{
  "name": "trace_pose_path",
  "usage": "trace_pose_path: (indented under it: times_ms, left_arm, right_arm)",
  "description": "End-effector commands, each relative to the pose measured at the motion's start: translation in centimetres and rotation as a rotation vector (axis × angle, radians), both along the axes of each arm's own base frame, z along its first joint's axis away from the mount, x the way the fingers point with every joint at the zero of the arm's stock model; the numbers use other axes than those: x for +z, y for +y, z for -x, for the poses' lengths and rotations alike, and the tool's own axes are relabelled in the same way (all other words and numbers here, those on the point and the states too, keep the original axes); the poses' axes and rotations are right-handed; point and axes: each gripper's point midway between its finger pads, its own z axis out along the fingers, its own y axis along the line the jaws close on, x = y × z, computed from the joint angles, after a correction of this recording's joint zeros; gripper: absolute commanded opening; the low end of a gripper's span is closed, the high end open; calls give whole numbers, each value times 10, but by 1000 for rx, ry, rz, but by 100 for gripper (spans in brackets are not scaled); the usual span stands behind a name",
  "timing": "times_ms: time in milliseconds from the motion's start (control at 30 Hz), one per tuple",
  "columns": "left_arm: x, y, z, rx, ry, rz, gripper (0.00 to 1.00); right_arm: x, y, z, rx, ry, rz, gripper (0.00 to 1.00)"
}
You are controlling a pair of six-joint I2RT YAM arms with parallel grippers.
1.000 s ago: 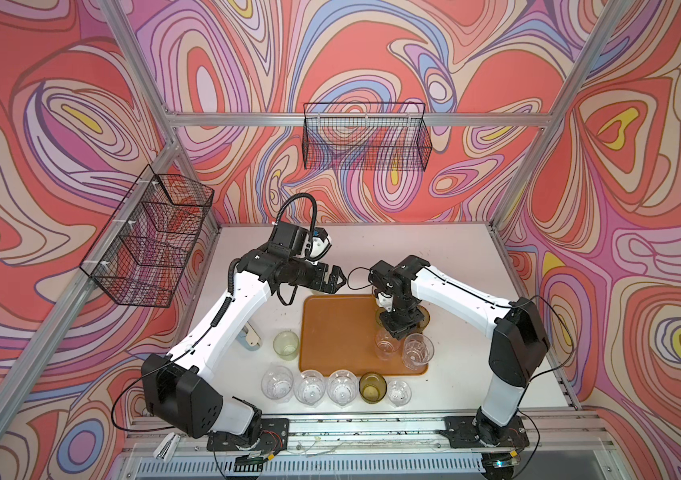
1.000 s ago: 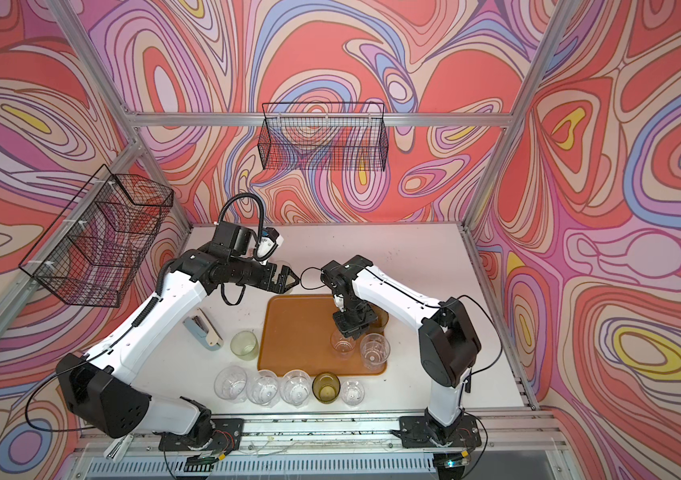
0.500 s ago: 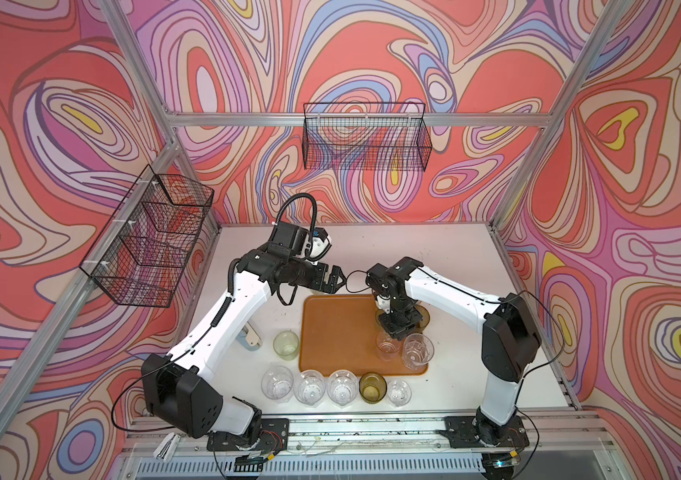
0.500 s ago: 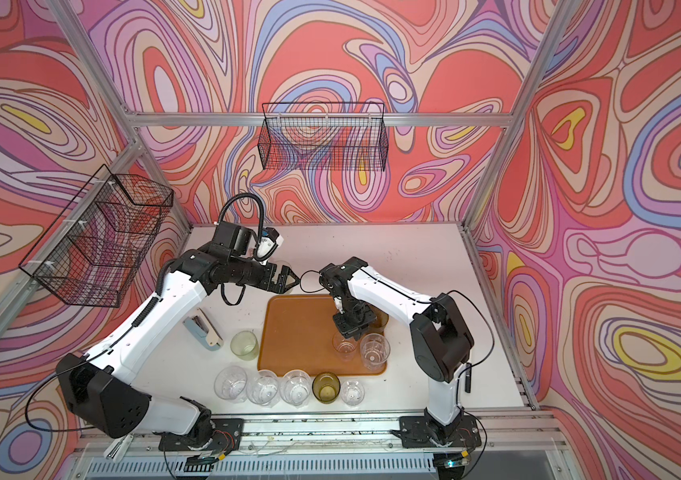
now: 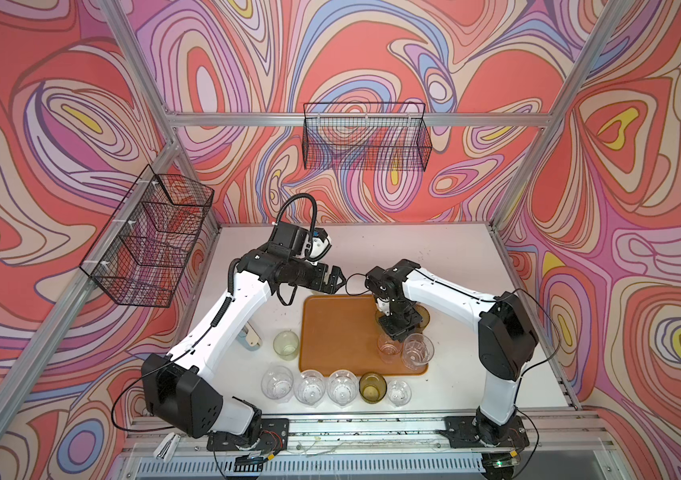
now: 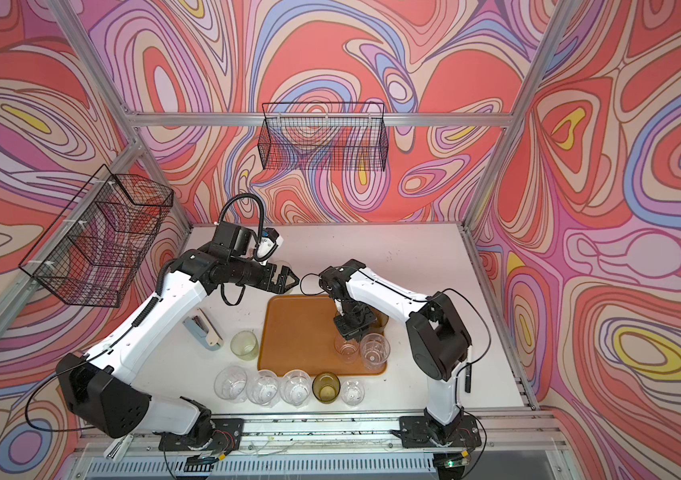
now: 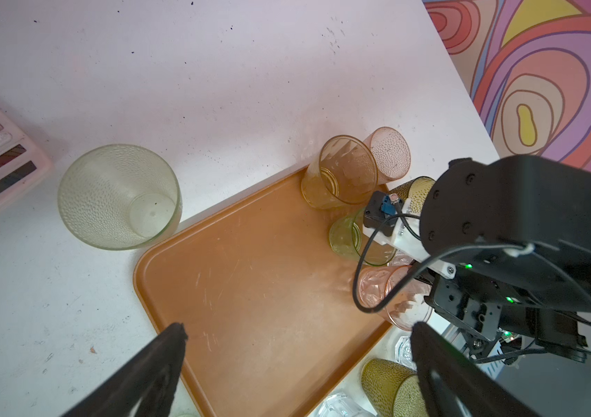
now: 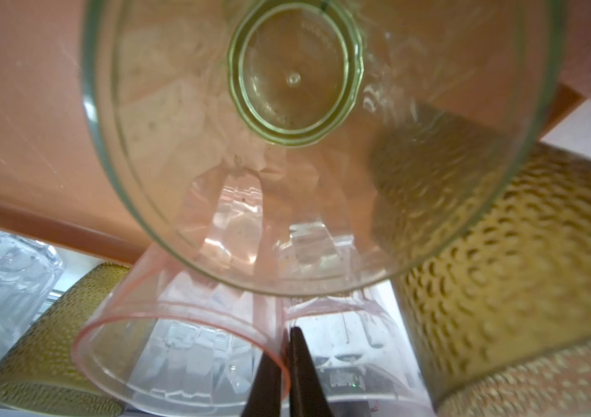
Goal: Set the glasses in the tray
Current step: 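Lower the pink-rimmed glass onto the tray beside the green glass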
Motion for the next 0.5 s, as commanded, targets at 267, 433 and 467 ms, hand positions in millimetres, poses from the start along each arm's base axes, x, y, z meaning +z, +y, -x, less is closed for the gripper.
trace_pose_path:
  times_ms: [267, 433, 467]
  left_arm:
    - [6, 0, 1, -10, -9, -12, 100]
    - [6, 0, 1, -9, -10, -13, 100]
    - [7, 0, 1, -9, -11, -13, 100]
  right_arm:
    - [-7, -1, -1, 22, -10, 37, 7]
    - [-5, 0, -1, 23, -15, 35, 10]
    - [-5, 0, -1, 24, -14, 34, 10]
